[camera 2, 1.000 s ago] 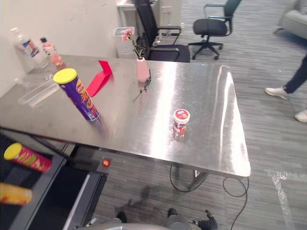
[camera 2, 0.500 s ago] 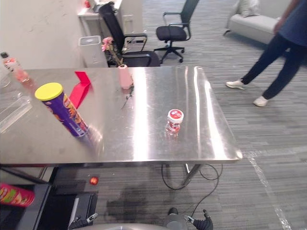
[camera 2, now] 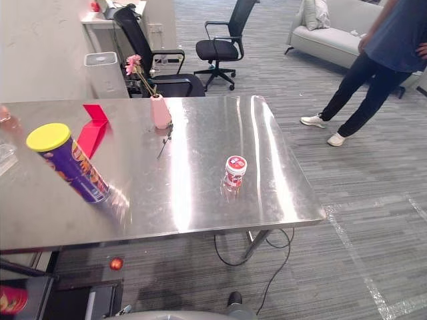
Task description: Put the gum and the chips on the shelf.
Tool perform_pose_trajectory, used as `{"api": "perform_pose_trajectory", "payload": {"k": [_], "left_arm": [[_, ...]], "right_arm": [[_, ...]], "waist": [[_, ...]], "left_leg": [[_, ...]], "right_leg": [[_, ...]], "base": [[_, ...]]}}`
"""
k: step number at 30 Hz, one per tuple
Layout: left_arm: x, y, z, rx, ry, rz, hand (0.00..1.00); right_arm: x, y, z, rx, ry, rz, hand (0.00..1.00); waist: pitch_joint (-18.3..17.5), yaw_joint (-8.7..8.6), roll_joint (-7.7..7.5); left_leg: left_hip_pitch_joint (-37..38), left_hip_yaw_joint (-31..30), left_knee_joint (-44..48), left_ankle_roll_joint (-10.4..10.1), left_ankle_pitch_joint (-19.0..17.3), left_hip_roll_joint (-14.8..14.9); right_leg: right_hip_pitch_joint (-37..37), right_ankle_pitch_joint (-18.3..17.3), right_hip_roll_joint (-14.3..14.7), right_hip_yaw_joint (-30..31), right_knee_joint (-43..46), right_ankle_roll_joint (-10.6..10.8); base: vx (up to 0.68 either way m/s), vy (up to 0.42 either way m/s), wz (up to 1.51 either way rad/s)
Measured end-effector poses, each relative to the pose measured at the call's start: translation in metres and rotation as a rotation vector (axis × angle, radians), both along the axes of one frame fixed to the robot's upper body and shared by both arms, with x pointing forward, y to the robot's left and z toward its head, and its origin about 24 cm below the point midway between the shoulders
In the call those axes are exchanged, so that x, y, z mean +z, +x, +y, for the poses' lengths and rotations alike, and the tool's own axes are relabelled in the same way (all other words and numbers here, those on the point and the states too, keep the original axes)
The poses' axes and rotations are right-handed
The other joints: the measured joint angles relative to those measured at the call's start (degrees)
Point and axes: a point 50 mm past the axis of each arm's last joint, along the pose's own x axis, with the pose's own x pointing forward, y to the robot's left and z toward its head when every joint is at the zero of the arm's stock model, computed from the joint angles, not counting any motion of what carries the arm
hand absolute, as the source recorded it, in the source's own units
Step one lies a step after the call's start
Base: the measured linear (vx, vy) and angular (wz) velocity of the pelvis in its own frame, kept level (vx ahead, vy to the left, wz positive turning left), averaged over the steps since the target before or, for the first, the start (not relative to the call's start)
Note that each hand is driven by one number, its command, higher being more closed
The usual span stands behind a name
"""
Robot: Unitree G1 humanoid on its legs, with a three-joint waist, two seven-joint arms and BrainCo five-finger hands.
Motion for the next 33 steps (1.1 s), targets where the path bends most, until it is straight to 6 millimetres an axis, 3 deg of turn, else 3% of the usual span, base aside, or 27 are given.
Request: {"api": "perform_pose_trajectory", "payload": {"k": [3, 5, 6, 7, 9, 11, 16, 19, 22, 26, 33], "left_arm": [[0.002, -0.003, 0.001, 0.029, 0.002, -0.021, 0.0], [0.004, -0.004, 0.002, -0.005, 0.02, -0.039, 0.0], [0.005, -0.005, 0.002, -0.033, 0.024, -0.043, 0.0], [0.005, -0.006, 0.002, -0.047, 0.026, -0.04, 0.0], [0.005, -0.009, 0.001, -0.062, 0.026, -0.044, 0.0], [0.005, -0.011, 0.0, -0.079, 0.026, -0.045, 0.0], [0.005, -0.01, -0.002, -0.097, 0.025, -0.048, 0.0], [0.005, -0.01, -0.003, -0.099, 0.029, -0.053, 0.0], [0.005, -0.01, -0.002, -0.12, 0.046, -0.049, 0.0], [0.005, -0.013, -0.002, -0.123, 0.053, -0.04, 0.0], [0.006, -0.013, 0.001, -0.116, 0.084, -0.035, 0.0]], "right_arm": [[0.025, 0.008, -0.047, -0.146, -0.17, -0.093, 0.0], [0.049, 0.025, -0.077, -0.145, -0.306, -0.182, 0.0], [0.071, 0.043, -0.097, -0.119, -0.414, -0.261, 0.0], [0.082, 0.05, -0.105, -0.103, -0.463, -0.295, 0.0], [0.126, 0.084, -0.126, -0.017, -0.64, -0.431, 0.0], [0.153, 0.107, -0.132, 0.061, -0.727, -0.521, 0.0], [0.201, 0.162, -0.112, 0.444, -0.832, -0.716, 0.0], [0.228, 0.179, -0.095, 0.682, -0.9, -0.79, 0.0], [0.242, 0.185, -0.079, 0.852, -0.91, -0.847, 0.0], [0.253, 0.191, -0.053, 1.072, -0.881, -0.921, 0.0], [0.251, 0.198, 0.003, 1.499, -0.685, -1.045, 0.0]], "waist": [[-0.2, 0.03, -0.24], [-0.4, 0.02, -0.18], [-0.4, -0.03, -0.17], [-0.4, -0.03, -0.18], [-0.7, -0.06, -0.17], [-0.9, -0.13, -0.05], [-1.0, -0.16, 0.56], [-1.0, -0.26, 0.84], [-1.0, -0.92, 0.82], [-1.1, -1.75, 0.79], [-1.4, -1.68, 0.19]], "left_leg": [[0.8, 1.0, 0.1, 0.3, -1.0, -0.2], [0.8, 1.8, 0.1, 0.5, -1.5, -0.4], [0.8, 2.1, 0.3, 0.6, -2.0, -0.5], [0.8, 2.2, 0.4, 0.6, -2.1, -0.5], [0.3, 2.2, 1.2, 0.7, -2.4, -0.5], [-0.4, 2.2, 1.5, 0.7, -2.5, -0.5], [-2.3, 1.8, 3.1, 0.6, -2.5, -0.1], [-2.5, 1.7, 4.0, 0.6, -2.5, 0.1], [-2.5, 1.7, 4.0, 0.5, -2.8, 0.2], [-2.5, 1.7, 4.2, 0.6, -3.7, 0.3], [-2.5, 1.7, 4.5, 0.6, -3.8, 0.3]], "right_leg": [[0.5, 0.0, -0.2, 0.3, -0.2, 0.0], [0.3, 0.1, -0.3, 0.4, -0.6, 0.2], [0.2, 0.2, -0.3, 0.6, -0.7, 0.3], [0.1, 0.2, -0.3, 0.6, -0.7, 0.3], [-0.7, 0.2, -0.2, 0.6, -0.7, 0.3], [-1.3, 0.2, -0.2, 0.6, -0.7, 0.3], [-2.4, 0.2, -0.2, 0.7, -0.7, 0.3], [-2.3, 0.2, -0.1, 0.8, -0.7, 0.3], [-2.3, 0.2, -0.1, 0.9, -0.7, 0.3], [-2.4, 0.4, 0.0, 1.0, -0.7, 0.5], [-2.4, 0.4, 0.0, 1.0, -0.8, 0.6]], "base": [[0.05, 0.035, -0.22], [0.02, 0.028, -0.15], [0.01, 0.015, -0.13], [0.0, 0.009, -0.13], [0.01, -0.015, -0.06], [0.01, -0.029, -0.03], [-0.01, -0.046, -0.01], [-0.02, -0.047, -0.03], [-0.05, -0.036, -0.01], [-0.06, -0.02, -0.03], [-0.02, -0.009, 0.0]]}}
